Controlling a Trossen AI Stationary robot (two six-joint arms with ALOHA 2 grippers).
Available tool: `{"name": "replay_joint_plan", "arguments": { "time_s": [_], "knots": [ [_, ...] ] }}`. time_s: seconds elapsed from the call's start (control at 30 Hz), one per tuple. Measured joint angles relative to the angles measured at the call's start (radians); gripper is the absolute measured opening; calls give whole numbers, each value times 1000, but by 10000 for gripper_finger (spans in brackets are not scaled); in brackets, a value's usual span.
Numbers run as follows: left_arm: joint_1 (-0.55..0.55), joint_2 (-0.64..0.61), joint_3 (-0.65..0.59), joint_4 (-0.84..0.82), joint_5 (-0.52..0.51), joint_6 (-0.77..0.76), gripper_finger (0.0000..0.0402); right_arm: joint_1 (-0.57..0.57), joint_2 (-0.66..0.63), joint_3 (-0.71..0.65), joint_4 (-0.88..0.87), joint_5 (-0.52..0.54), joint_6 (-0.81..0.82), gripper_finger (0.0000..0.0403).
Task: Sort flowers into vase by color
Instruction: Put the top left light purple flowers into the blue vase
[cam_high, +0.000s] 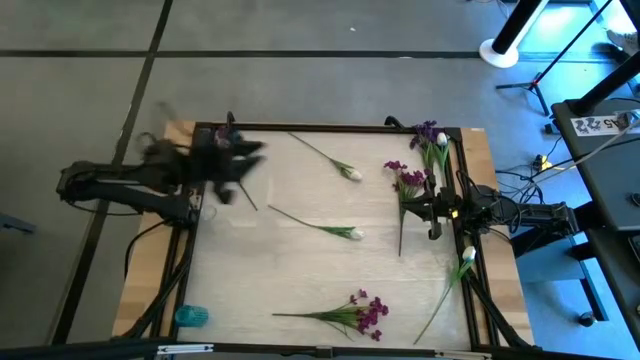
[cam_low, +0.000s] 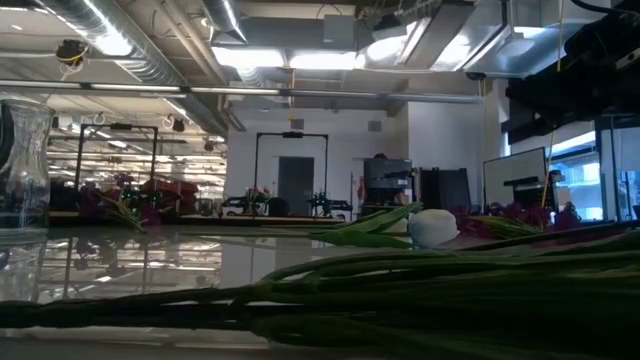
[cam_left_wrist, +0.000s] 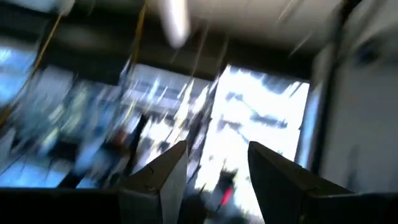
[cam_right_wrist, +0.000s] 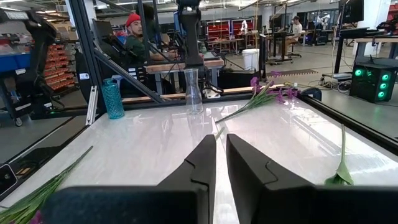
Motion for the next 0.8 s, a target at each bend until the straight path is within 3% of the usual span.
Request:
{"name": "replay_joint_plan", "arguments": {
  "time_s": [0.2,0.4,0.63,0.8],
  "knots": [
    [-1,306,210,-305,-78,-8,165,0,0,0,0,0,0,40],
    [-12,531,320,-386,-16,-10,165,0,0,0,0,0,0,40],
    [-39,624,336,-456,-51,-96,165,0,0,0,0,0,0,40],
    [-26,592,336,-742,-215,-349,165,0,0,0,0,0,0,40]
  ]
}}
